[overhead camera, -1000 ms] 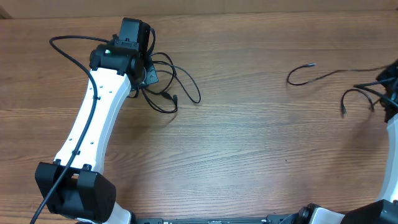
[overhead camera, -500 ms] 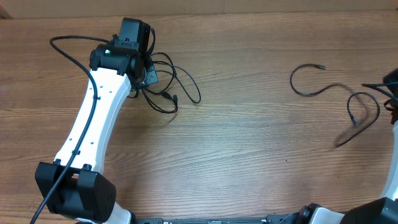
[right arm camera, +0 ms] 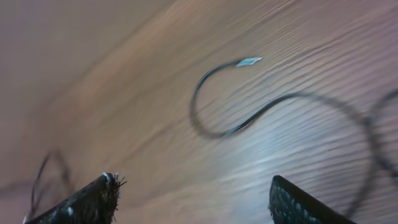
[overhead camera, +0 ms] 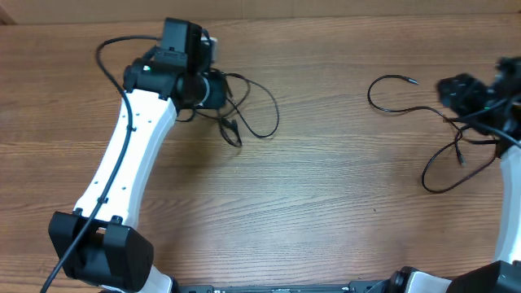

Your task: Untangle cables

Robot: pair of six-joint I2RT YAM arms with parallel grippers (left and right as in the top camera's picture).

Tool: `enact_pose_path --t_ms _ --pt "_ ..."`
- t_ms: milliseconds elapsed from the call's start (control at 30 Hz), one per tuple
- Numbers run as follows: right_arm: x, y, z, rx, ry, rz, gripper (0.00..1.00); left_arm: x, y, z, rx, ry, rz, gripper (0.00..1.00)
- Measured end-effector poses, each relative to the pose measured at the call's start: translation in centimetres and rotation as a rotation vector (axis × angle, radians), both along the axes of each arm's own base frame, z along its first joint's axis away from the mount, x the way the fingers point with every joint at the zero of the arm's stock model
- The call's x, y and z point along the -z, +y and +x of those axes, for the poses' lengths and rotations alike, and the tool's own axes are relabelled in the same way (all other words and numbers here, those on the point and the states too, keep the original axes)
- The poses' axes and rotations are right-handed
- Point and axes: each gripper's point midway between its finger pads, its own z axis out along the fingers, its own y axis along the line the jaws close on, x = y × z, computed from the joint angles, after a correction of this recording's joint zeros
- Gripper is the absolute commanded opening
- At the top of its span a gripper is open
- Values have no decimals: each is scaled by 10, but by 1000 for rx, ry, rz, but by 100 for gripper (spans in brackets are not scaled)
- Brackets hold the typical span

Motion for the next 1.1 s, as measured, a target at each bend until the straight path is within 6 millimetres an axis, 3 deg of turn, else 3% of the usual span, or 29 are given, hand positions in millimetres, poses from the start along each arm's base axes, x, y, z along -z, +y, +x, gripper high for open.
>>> enact_pose_path --t_ms 100,267,500,733,933,1100 --pt "8 40 -2 -153 28 -9 79 -1 -14 -7 116 -11 -13 75" --pt "28 103 -6 -382 85 -22 82 2 -5 -11 140 3 16 72" --pt "60 187 -17 -637 162 -25 82 15 51 -13 -97 96 120 68" --pt "76 268 -26 -854 125 -49 84 19 101 -14 -388 167 101 68" --pt "86 315 -42 -978 114 -57 82 19 109 -13 -454 185 56 67" --pt "111 343 -58 -1072 153 -71 79 19 107 -13 -456 188 45 68"
